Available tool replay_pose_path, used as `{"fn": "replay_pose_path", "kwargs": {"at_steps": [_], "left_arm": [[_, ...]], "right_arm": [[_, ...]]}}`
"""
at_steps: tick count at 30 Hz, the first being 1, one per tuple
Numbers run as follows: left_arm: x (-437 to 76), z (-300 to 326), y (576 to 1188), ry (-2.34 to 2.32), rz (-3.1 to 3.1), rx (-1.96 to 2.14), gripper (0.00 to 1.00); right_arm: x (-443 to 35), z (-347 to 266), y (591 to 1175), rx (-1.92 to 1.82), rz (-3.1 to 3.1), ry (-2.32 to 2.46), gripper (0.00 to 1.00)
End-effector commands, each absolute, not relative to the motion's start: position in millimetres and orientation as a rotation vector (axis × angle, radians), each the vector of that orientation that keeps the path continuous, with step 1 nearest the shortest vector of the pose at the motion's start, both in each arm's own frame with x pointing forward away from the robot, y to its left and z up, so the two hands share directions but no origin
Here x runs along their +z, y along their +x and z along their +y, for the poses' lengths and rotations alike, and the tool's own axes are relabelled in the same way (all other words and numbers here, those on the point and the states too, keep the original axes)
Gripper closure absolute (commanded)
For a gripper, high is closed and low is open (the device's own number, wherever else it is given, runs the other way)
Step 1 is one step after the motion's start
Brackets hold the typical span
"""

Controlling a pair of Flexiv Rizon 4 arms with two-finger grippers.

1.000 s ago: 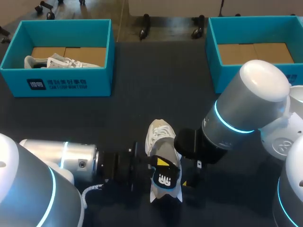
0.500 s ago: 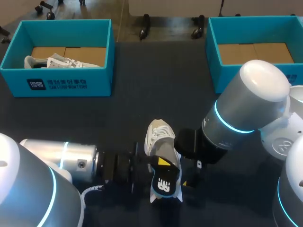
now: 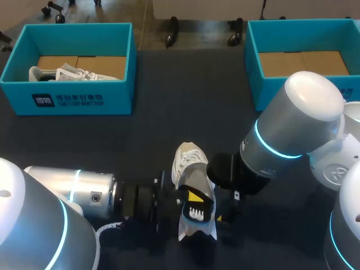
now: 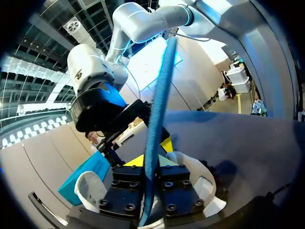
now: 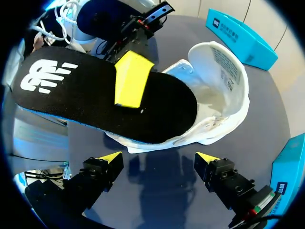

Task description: Take the shoe out of the shoebox, open the shoe tongue, remove and reinsert the insole, then place the shoe into the shoebox

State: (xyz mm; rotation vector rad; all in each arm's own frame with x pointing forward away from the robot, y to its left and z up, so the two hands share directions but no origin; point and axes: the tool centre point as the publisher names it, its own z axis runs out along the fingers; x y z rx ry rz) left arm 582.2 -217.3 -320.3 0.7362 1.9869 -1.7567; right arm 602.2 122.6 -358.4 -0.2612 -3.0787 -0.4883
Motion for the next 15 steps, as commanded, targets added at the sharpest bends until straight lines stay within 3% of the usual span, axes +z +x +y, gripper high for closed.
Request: {"fn": "replay_pose_path", "kwargs": {"at_steps": [1, 15], "left_arm": [[-320.3, -218.7, 581.3, 0.777, 1.964, -1.719, 1.00], [-341.2, -218.9, 602.0, 0.837, 1.956, -1.563, 1.00]], "right_arm": [[-359.7, 121.9, 600.7, -0.494, -3.080, -0.261, 0.00], [-359.7, 121.9, 600.7, -0.494, -3.080, -0.261, 0.00]]}}
